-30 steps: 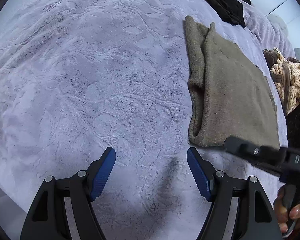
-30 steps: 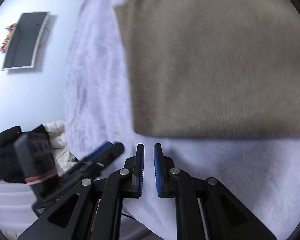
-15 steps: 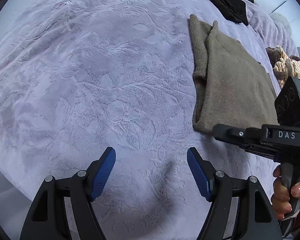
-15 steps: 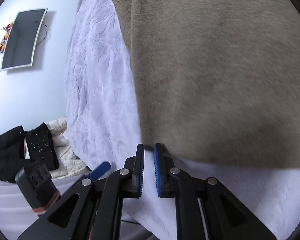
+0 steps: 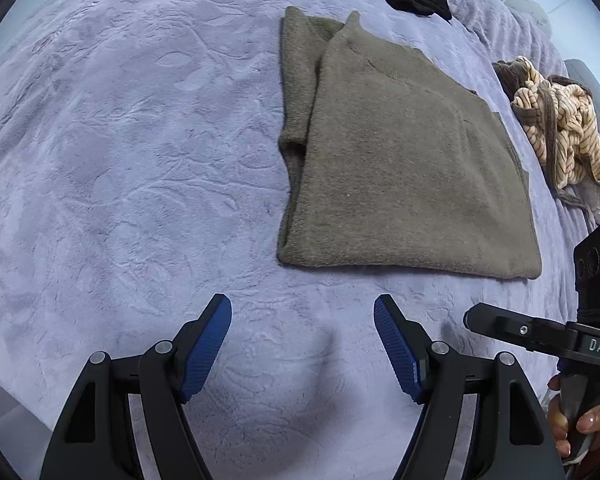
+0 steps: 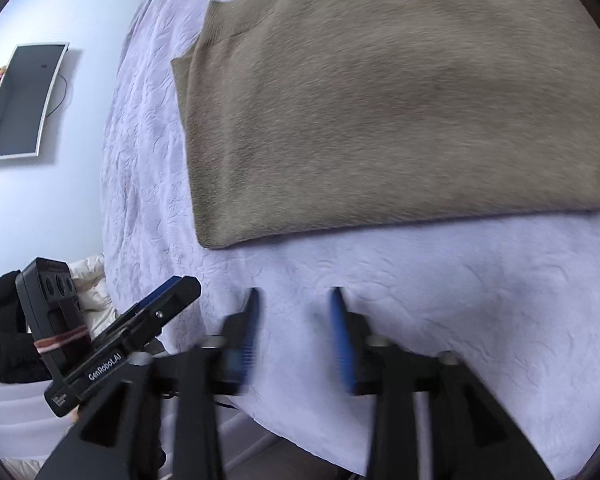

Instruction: Fold small clothes

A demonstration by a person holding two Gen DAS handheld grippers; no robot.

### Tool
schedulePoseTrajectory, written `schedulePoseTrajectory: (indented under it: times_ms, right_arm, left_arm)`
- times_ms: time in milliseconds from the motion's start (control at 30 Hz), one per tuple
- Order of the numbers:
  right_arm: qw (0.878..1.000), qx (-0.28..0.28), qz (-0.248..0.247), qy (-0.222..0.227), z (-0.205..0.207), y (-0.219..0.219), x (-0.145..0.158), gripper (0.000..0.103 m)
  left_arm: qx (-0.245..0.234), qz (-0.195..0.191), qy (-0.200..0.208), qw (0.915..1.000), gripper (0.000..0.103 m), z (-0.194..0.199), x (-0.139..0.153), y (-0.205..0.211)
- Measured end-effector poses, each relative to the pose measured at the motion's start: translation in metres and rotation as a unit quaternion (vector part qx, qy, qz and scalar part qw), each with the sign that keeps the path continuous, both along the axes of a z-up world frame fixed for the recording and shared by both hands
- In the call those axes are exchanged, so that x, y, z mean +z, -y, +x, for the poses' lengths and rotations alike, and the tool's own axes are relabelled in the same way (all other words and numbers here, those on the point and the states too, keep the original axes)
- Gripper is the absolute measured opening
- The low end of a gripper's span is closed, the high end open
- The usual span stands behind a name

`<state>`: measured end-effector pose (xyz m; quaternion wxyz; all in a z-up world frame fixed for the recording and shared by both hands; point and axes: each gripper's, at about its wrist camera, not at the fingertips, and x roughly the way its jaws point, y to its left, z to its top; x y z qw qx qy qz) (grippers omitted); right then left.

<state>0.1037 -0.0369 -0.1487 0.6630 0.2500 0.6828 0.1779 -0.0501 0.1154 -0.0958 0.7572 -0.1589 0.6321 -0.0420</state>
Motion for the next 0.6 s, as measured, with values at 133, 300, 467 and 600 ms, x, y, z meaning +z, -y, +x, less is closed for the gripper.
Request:
schedulePoseTrajectory:
  times_ms: [133, 300, 467, 600]
  right_arm:
    - [1.000, -0.017, -0.001, -0.002, -0.003, 0.010, 0.002, 0.063]
    - [1.000, -0.030, 0.000, -0.006, -0.007, 0.016, 0.004, 0.063]
    - [0.999, -0.032, -0.002, -0.003, -0.007, 0.019, 0.004, 0.066]
    - [0.999, -0.036, 0.001, -0.002, -0.007, 0.024, 0.005, 0.066]
  left_arm:
    - [-0.009, 0.004, -0.005, 0.9999, 0.075, 0.006, -0.001, 0.012]
    - [-0.008, 0.023, 0.009, 0.9997, 0.102, 0.010, 0.004, 0.019]
    - [-0.013, 0.030, -0.002, 0.9995, 0.102, 0.015, 0.001, 0.025]
    - [-0.009, 0.037, -0.017, 0.9991, 0.102, 0.017, -0.006, 0.027]
